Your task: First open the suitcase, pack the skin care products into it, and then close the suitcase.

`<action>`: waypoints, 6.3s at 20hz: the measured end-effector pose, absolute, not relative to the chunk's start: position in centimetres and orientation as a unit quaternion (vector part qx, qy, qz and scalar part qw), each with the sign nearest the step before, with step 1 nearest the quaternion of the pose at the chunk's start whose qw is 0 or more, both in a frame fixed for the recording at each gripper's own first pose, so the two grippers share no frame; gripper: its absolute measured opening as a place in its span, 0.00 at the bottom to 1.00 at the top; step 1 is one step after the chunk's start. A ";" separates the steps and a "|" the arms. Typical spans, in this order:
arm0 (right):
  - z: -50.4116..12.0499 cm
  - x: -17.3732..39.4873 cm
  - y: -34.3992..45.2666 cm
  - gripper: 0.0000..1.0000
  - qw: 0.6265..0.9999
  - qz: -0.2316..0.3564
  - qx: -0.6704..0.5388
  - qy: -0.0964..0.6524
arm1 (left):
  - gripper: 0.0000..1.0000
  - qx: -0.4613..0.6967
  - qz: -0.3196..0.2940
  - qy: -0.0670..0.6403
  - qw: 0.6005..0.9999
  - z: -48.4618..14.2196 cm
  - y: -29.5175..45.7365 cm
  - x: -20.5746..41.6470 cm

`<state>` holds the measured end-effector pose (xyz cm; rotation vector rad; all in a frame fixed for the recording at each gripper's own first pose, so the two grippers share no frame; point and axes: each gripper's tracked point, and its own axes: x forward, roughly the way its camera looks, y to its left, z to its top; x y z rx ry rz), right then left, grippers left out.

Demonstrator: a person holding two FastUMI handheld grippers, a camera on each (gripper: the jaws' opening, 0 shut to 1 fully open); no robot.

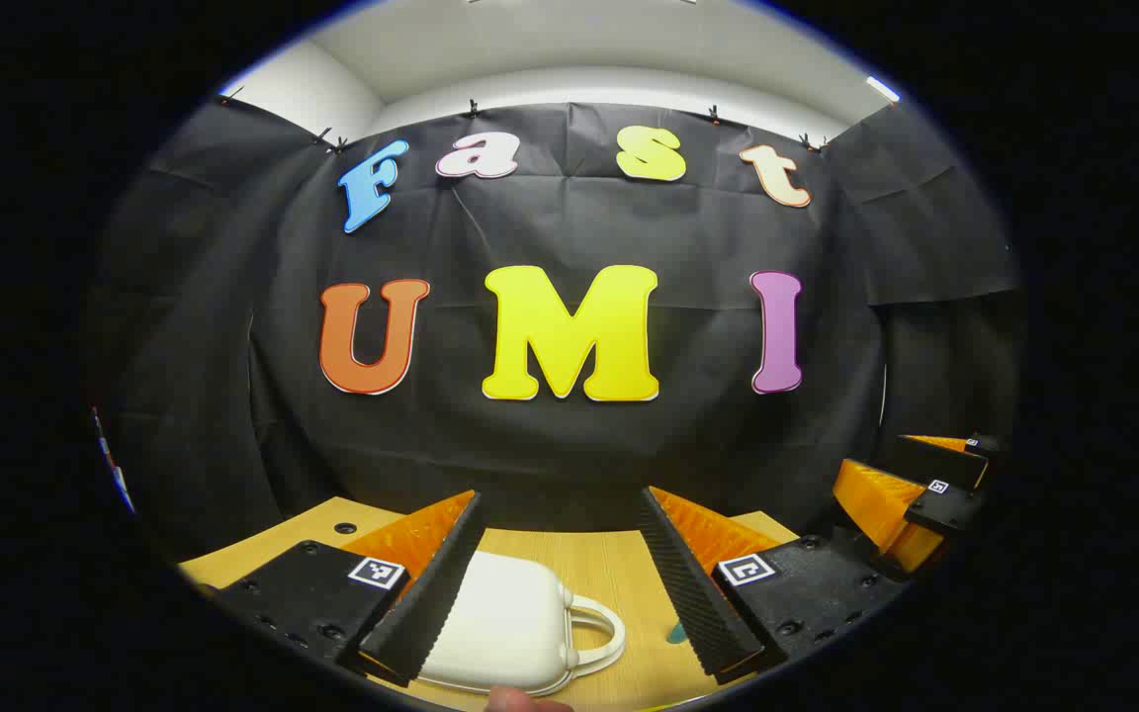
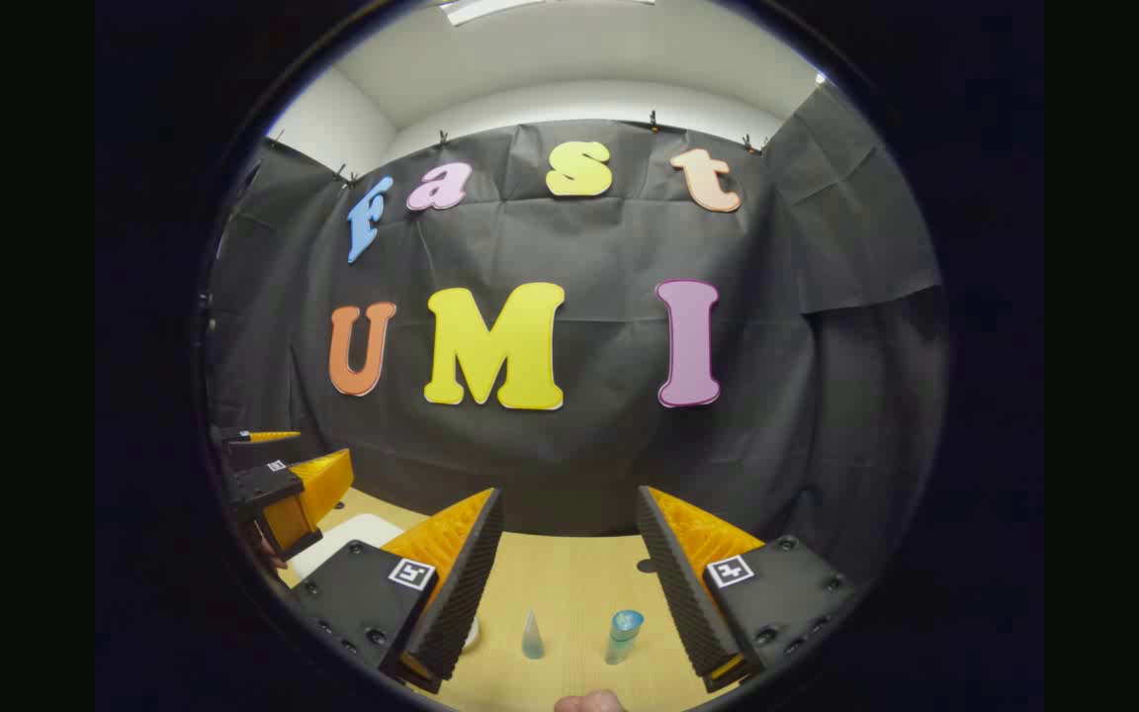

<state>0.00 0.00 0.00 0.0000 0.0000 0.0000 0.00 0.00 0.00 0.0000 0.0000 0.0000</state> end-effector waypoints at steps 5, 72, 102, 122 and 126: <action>-0.3 0.4 -0.6 0.81 1.000 0.004 0.001 0.003 | 0.99 0.001 -0.001 0.006 1.000 -0.4 -1.1 0.3; -2.7 -1.5 -5.7 0.81 0.998 -0.043 -0.021 0.039 | 0.03 0.218 -0.046 0.130 0.966 -5.7 9.6 5.9; -3.2 1.2 4.0 0.81 0.993 -0.004 -0.066 0.096 | 0.55 -0.144 0.172 0.272 0.936 -29.5 44.8 5.5; -7.6 -1.5 -11.9 0.81 0.994 -0.031 0.001 0.102 | 0.98 -0.033 0.007 0.136 0.990 -11.8 0.4 3.9; -8.6 -2.1 -14.0 0.81 0.993 -0.027 -0.001 0.118 | 0.98 -0.009 -0.074 0.160 0.984 -15.1 -8.5 3.6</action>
